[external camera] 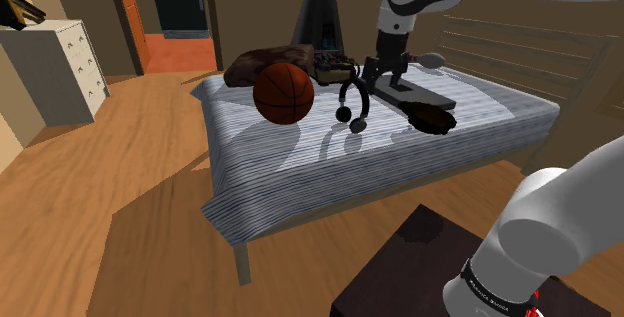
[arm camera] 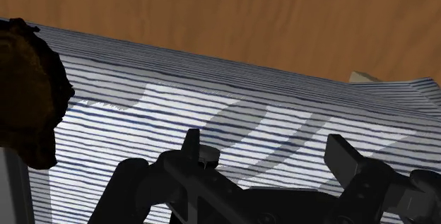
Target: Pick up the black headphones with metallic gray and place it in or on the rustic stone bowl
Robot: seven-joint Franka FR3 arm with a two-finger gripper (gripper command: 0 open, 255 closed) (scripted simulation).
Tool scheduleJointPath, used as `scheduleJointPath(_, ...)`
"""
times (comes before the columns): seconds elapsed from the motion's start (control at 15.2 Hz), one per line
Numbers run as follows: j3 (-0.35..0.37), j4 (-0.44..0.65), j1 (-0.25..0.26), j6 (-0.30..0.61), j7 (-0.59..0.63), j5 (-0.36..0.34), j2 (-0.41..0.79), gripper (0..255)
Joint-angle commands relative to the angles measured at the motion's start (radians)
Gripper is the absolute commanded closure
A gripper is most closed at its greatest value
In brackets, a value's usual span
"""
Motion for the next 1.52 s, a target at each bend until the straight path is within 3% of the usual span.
scheduleJointPath(0.0,-0.013,0.041,-0.009,0.039,0.009,0.000,0.067,0)
scheduleJointPath(0.73,-0.086,0.344,-0.063,0.161,0.030,0.041,0.424,0)
scheduleJointPath(1.19,-0.089,0.279,-0.067,0.249,0.027,0.045,0.448,0)
scheduleJointPath(1.45,-0.090,0.275,-0.067,0.257,0.027,0.045,0.450,0)
